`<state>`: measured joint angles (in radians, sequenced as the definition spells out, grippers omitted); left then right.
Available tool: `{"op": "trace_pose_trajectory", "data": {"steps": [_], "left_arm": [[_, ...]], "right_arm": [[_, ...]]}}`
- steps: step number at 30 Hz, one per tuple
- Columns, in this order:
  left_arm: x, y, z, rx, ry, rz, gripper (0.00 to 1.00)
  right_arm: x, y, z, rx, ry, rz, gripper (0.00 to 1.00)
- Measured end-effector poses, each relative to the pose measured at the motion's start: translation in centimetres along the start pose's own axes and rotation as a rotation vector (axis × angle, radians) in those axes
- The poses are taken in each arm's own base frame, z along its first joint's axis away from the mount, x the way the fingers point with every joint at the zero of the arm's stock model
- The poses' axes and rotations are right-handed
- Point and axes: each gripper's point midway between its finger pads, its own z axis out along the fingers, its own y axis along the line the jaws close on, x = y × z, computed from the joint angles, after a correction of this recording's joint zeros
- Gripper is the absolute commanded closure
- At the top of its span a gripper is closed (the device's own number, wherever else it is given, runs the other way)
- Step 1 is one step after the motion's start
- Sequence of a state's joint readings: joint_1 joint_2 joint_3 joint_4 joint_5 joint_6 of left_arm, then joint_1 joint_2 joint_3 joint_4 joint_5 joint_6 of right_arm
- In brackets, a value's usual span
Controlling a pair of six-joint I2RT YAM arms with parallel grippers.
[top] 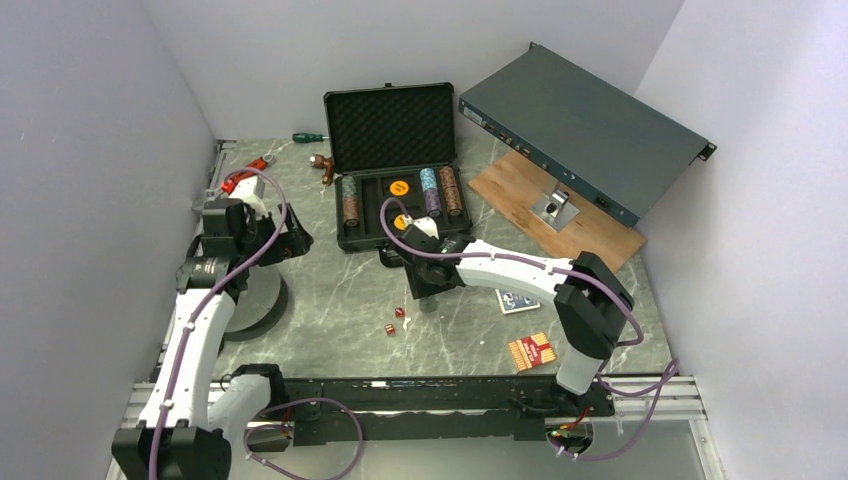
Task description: Pack up texas hold em set
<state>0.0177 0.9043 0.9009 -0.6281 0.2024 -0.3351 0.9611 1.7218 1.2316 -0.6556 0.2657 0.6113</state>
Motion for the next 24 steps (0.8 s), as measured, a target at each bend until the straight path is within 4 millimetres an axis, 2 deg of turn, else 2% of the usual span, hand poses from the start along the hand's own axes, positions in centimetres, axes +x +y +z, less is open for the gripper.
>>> {"op": "trace_pose_trajectory", "data": {"steps": [6,15,24], "left_arm": [[1.1,0.0,2.1,0.02,0.1,-0.004,0.06],[1.5,-0.2,2.3,0.038,0.121,0.002,0.06],[1.5,-0.5,2.3,0.054,0.125,0.005,0.06]], "right_arm": [[-0.3,-1.3,0.4,0.017,0.014,-0.001,0.75],[-1.2,-2.1,1.3,0.035,0.019,-0.003,0.46],[-1.7,-2.5,2.7,0.058,0.036,0.001,0.33]]}}
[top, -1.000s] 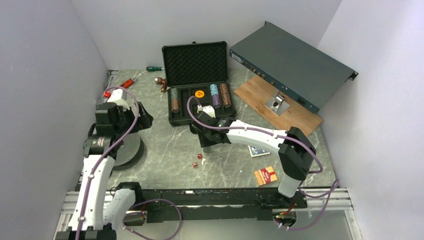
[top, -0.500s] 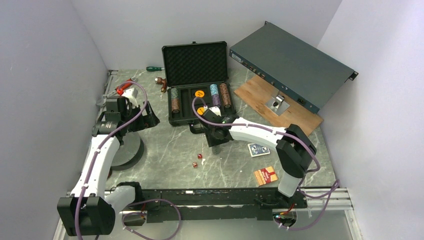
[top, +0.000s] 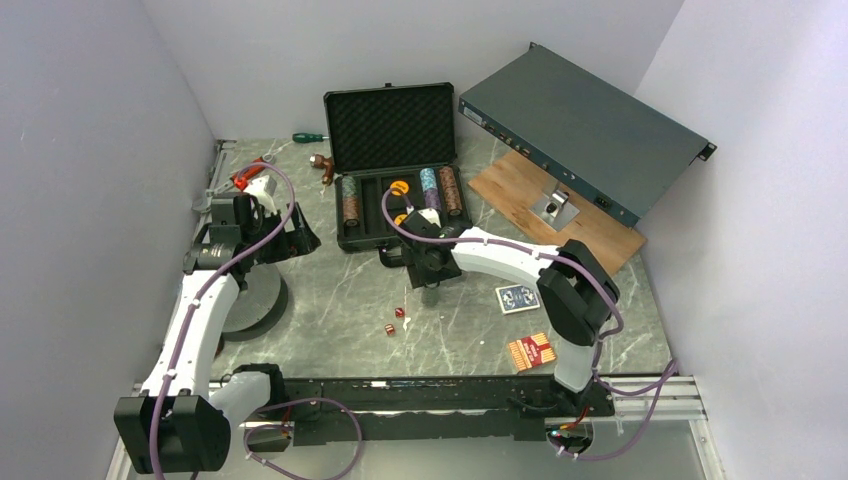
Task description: Pack up texas hold em set
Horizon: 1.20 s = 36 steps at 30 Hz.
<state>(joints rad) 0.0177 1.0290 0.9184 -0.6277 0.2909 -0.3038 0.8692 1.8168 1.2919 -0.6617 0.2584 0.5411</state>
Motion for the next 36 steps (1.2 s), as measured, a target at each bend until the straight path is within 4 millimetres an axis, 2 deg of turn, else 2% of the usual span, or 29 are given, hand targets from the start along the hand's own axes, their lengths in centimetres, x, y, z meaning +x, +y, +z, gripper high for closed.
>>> {"op": "trace_pose_trajectory", "data": {"steps": [6,10,19,27,36], "left_arm": [[0.0,0.0,0.0,0.001,-0.001,0.003,0.06],[0.0,-0.1,-0.2,0.004,-0.004,0.005,0.06],[0.0,-0.2,-0.2,0.01,-0.003,0.005,0.06],[-0.1,-0.3,-0.5,0.013,-0.014,0.008,0.06],[-0.3,-0.5,-0.9,0.017,-0.028,0.013,0.06]], "right_arm": [[0.1,0.1,0.3,0.003,0.006,-0.001,0.23],[0.1,0.1,0.4,0.004,0.009,0.0,0.22],[0.2,0.3,0.2,-0.012,0.018,0.002,0.22],[0.5,1.3,-1.9,-0.088,0.057,0.002,0.25],[0.7,1.4,-2.7,-0.09,0.089,-0.003,0.3]]}}
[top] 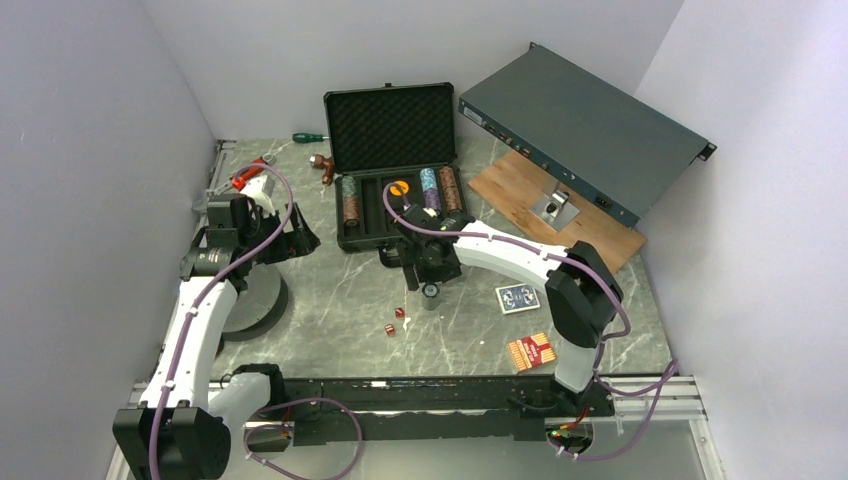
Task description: Pack up texas hold em set
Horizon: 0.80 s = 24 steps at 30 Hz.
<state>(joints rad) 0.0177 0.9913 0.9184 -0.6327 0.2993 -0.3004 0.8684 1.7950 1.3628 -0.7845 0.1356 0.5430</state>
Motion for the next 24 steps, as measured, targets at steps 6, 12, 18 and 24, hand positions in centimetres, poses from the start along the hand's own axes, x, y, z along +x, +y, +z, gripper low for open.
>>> {"op": "trace_pose_trajectory", "data": {"steps": [6,12,18,24], "left_arm": [[0.0,0.0,0.0,0.0,-0.002,0.0,0.06],[-0.1,-0.1,-0.2,0.002,-0.006,0.002,0.06],[-0.1,-0.1,-0.3,0.003,-0.012,0.004,0.06],[-0.2,-0.1,-0.3,0.004,-0.013,0.004,0.06]], "right_arm": [[0.4,0.0,0.3,0.008,0.028,-0.004,0.33],[1.1,0.0,0.6,0.009,0.062,-0.008,0.38],[1.5,0.3,0.7,-0.004,0.078,-0.013,0.54],[1.7,0.4,0.7,-0.003,0.088,-0.018,0.95]]}}
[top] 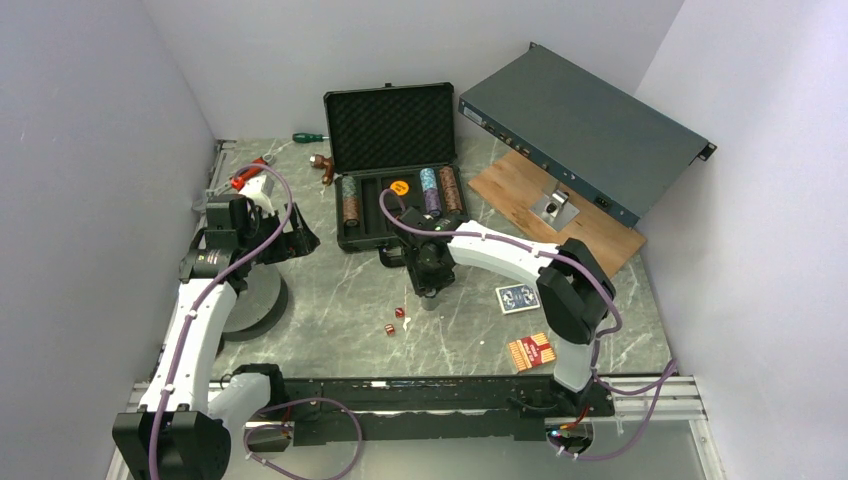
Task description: Pack up texas hold em set
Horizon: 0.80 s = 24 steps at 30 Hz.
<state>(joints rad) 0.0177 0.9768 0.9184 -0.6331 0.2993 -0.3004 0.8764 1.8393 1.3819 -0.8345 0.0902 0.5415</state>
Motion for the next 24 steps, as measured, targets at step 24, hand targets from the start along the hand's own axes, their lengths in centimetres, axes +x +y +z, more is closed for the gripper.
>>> {"op": "trace_pose_trajectory", "data": {"steps": [24], "left_arm": [[-0.3,-0.2,-0.5,0.006,-0.021,0.006,0.06]], "right_arm": [[-12.0,4.2,-7.0,-0.048,-0.311,-0.018,1.0]]}}
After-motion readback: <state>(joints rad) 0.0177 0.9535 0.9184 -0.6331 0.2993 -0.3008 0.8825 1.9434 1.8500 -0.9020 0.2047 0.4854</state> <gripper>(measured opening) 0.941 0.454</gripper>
